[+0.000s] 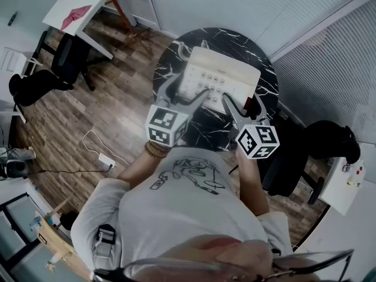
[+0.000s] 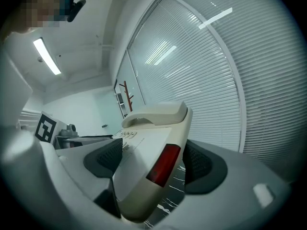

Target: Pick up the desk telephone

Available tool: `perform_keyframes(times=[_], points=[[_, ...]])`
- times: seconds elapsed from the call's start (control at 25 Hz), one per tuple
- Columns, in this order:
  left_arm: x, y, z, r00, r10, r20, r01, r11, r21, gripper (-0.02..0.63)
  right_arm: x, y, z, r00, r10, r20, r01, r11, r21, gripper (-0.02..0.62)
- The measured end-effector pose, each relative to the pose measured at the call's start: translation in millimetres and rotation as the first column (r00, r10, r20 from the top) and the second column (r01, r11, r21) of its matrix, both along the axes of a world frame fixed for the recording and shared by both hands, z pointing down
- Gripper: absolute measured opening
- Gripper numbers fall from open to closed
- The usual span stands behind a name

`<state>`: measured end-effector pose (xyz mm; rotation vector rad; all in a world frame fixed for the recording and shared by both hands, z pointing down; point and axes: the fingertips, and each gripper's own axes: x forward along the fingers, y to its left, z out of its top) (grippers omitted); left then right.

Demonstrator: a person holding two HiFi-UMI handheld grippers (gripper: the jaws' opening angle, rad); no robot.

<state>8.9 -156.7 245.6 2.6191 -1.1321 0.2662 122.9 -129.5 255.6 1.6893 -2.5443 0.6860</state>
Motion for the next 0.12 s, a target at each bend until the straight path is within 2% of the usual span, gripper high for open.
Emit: perform_keyframes(times=[0.12], points=[[-0.5,0.6,0.1,1.0,-0.001,-0.003,0.001,1.0,-0.003,0.361,-0.8,0.7,0.8,1.0,0.003,0.002,-0.003,1.0,-0.001,0.39]])
